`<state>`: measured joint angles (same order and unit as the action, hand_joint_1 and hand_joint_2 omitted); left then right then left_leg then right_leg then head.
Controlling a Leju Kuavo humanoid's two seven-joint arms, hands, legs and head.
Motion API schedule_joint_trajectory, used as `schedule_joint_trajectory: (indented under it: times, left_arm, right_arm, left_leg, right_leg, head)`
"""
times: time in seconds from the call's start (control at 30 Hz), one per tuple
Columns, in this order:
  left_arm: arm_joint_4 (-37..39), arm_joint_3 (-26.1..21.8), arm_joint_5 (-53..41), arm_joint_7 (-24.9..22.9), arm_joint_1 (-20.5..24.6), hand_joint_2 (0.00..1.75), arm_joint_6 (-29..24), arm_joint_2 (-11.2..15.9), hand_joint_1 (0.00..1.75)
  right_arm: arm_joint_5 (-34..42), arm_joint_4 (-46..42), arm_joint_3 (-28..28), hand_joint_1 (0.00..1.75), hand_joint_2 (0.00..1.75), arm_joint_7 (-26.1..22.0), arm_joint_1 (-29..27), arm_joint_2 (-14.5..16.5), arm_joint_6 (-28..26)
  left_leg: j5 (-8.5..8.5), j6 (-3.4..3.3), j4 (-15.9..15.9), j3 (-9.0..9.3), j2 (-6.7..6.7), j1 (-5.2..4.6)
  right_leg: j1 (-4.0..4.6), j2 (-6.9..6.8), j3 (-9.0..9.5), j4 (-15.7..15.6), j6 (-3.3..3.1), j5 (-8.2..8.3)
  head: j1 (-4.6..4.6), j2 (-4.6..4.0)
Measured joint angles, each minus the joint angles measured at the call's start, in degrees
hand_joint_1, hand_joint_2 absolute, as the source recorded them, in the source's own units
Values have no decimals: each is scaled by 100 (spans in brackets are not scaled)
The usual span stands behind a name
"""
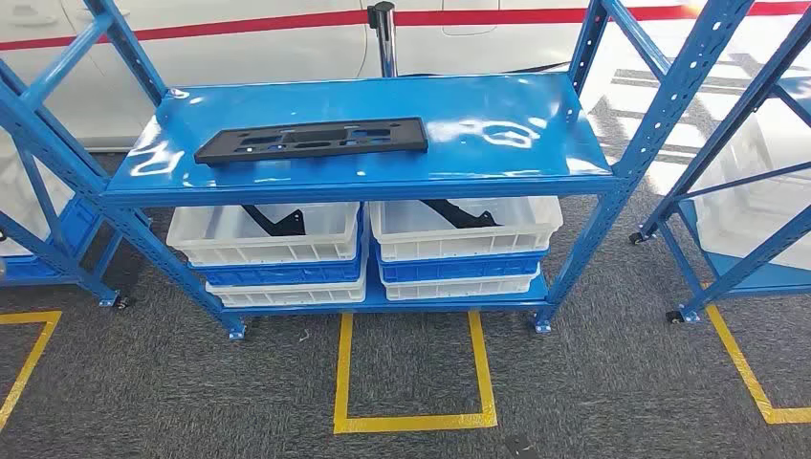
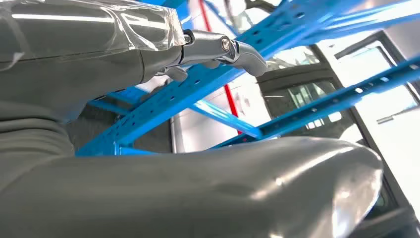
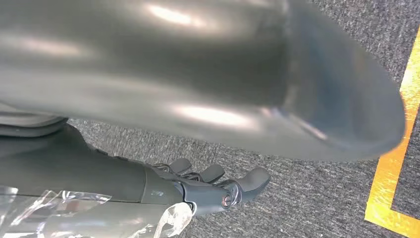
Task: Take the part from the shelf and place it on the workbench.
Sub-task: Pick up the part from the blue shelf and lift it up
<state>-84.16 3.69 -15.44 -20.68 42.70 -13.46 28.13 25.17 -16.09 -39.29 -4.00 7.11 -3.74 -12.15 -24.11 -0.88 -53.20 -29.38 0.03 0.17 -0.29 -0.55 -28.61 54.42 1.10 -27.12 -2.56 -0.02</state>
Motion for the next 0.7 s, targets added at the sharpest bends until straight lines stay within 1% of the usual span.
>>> schedule_joint_trajectory:
  times: [0.07,0.13,0.27,0.37,0.53,0.7]
  left_arm:
    - [-69,72,-7,-78,45,0,39,65,0]
    - [-220,212,-46,-253,120,0,133,210,0]
    - [-527,513,-189,-634,293,0,440,530,0]
    - [-729,758,-318,-859,430,0,779,731,0]
    - [-1071,1400,-684,-1286,681,0,1622,1131,0]
    - [-1231,1977,-1061,-1469,716,0,2149,1408,0]
  right_arm:
    - [-2,0,-15,0,0,5,11,0,7]
    - [-4,0,-44,0,0,15,32,0,16]
    - [-4,1,-142,0,175,30,61,0,34]
    - [-7,2,-191,0,175,38,92,2,62]
    - [-35,4,-344,0,175,37,165,9,247]
    - [17,4,-440,0,175,-63,222,20,527]
  left_leg:
    - [0,0,0,-1,0,0]
    - [0,0,0,-1,1,1]
    - [1,1,0,-3,0,1]
    - [1,1,-1,-5,0,2]
    - [1,1,-2,-13,1,2]
    - [1,1,-1,-21,1,2]
  right_leg:
    - [0,0,0,0,0,0]
    - [1,1,-1,0,0,0]
    - [1,0,-2,0,0,0]
    - [2,0,-4,0,0,0]
    - [2,0,-12,0,-1,1]
    - [3,1,-21,0,-1,1]
  head:
    - [0,0]
    - [0,0]
    - [0,0]
    - [0,0]
    - [0,0]
    - [0,0]
